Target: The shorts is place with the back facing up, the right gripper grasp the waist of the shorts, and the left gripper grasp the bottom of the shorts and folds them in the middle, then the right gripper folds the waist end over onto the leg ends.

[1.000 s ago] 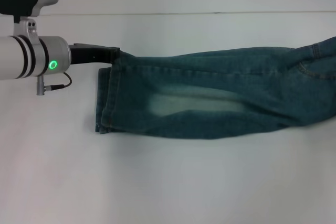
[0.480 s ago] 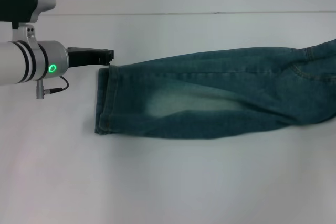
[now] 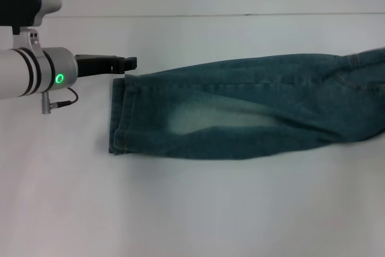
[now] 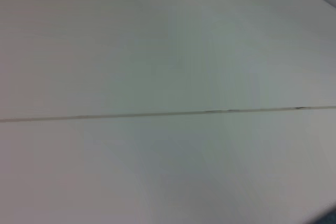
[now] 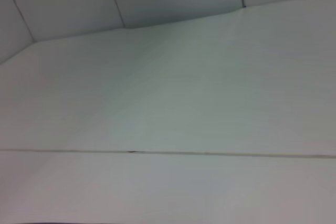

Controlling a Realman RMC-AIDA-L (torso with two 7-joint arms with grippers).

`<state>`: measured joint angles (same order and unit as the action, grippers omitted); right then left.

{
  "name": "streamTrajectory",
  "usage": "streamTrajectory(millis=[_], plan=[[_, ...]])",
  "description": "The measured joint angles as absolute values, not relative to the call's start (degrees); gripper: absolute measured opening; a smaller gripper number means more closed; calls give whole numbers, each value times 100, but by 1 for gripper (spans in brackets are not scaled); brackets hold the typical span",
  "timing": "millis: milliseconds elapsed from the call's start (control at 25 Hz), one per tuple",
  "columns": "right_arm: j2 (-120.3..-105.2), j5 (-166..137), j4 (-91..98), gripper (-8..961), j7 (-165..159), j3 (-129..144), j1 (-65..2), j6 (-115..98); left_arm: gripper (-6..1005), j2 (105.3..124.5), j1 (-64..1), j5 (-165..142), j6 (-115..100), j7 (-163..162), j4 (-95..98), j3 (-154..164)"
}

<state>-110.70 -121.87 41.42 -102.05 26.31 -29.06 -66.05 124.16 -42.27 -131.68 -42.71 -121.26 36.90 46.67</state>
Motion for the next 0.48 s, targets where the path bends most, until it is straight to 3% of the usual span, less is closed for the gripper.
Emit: streamTrajectory(millis=[80, 240, 360, 480], plan=[[-11104, -12181, 4208, 830, -10211, 2617, -2888, -6563, 362, 12418, -4227, -13166, -4271, -12127, 3690, 4667], [-11181, -12199, 4362, 864, -10266, 2608, -2853, -6453, 546, 12427, -4227, -13166, -4295, -12128, 3703, 4667], [-11196, -12192, 4400, 890, -10270, 2608, -2823, -6433, 760, 12430, -4235, -13162, -4328, -12129, 3712, 4667], [-11239, -12148, 4469, 915, -10272, 2541, -2762, -6451, 806, 12434, -4242, -13112, -4481, -12129, 3772, 4666]])
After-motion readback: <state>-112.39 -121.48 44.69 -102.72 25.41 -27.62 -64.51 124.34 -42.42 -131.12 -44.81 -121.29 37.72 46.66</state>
